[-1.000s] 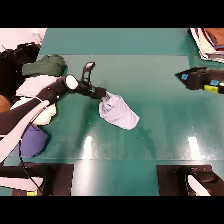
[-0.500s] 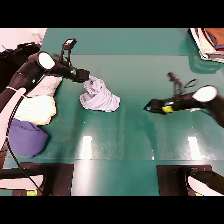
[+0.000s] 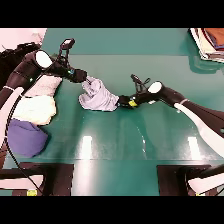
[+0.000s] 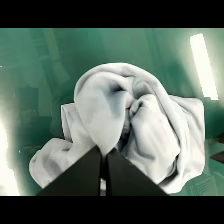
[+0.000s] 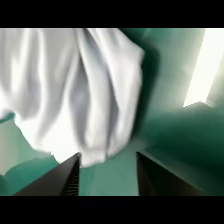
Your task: Fold the shirts.
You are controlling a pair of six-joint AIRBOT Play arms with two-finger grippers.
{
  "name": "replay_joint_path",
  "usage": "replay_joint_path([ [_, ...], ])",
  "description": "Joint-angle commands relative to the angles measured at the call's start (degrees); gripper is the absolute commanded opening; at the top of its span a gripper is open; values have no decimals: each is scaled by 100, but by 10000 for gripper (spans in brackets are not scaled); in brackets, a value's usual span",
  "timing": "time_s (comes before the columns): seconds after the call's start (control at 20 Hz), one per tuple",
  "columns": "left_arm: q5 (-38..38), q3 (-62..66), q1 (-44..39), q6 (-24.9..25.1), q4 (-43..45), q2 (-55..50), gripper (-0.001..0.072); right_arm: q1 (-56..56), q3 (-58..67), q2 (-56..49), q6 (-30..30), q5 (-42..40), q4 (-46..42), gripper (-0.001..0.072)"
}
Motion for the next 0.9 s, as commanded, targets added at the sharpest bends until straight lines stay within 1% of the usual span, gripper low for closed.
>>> replay_joint_path([
  [0.0, -15, 9, 4, 7, 7, 7, 25, 203, 881, -739, 76, 138, -42, 208],
  [0.05, -24, 13, 4, 7, 7, 9, 24, 203, 1069, -831, 74, 225, -50, 14],
  [0.15, -48, 13, 4, 31, 46, 111, 24, 136, 1368, -807, 74, 330, -345, 9],
  [0.2, 0, 20, 4, 151, 50, 269, 24, 39, 1513, -664, 109, 442, -686, 8],
  [0.3, 114, 153, 4, 369, 181, 708, 24, -236, 1788, -208, 363, 704, -1475, 8],
  [0.4, 142, 411, 4, 660, 203, 1292, 24, -566, 2098, 396, 380, 1084, -2059, 8],
  [0.45, 131, 575, 4, 778, 201, 1604, 24, -715, 2260, 699, 380, 1255, -2216, 8],
  [0.65, 26, 1056, 4, 863, -24, 2778, 25, -1071, 2881, 1941, 369, 1779, -2498, 8],
  [0.85, -120, 1167, 4, 868, -468, 3676, 24, -1073, 3265, 2935, 354, 2070, -2492, 8],
])
